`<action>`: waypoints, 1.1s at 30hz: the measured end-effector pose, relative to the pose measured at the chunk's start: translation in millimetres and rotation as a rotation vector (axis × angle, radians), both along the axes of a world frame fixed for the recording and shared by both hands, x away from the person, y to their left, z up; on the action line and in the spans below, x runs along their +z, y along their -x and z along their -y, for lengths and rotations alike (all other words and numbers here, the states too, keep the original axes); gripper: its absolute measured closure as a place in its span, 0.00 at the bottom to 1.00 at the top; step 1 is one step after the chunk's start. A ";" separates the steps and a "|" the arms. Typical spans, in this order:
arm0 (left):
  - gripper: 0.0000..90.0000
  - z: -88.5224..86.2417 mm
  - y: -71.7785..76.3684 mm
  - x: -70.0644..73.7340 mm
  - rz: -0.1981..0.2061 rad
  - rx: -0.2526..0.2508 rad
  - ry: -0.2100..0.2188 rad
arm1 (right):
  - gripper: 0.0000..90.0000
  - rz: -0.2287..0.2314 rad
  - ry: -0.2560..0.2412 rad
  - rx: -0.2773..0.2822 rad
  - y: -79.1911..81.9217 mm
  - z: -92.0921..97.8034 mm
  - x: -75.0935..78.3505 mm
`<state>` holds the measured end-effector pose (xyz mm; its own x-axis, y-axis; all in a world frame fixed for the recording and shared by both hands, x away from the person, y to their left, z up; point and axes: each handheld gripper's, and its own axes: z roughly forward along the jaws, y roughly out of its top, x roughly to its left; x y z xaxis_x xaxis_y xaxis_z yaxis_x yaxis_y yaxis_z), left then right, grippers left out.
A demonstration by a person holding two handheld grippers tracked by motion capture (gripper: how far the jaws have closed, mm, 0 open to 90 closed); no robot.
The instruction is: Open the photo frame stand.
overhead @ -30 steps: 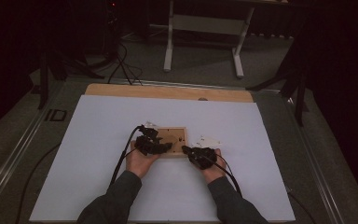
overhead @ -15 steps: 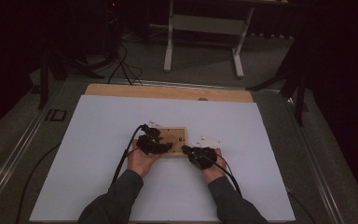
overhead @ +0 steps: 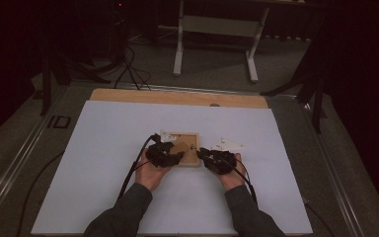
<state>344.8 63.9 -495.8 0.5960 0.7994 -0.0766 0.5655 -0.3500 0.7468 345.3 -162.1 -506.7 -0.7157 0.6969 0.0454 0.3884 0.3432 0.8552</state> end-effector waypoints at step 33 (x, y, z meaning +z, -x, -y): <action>0.58 2.2 38.7 -8.1 0.225 -0.034 -0.078 | 0.62 -0.048 0.008 0.016 -22.9 -5.7 23.8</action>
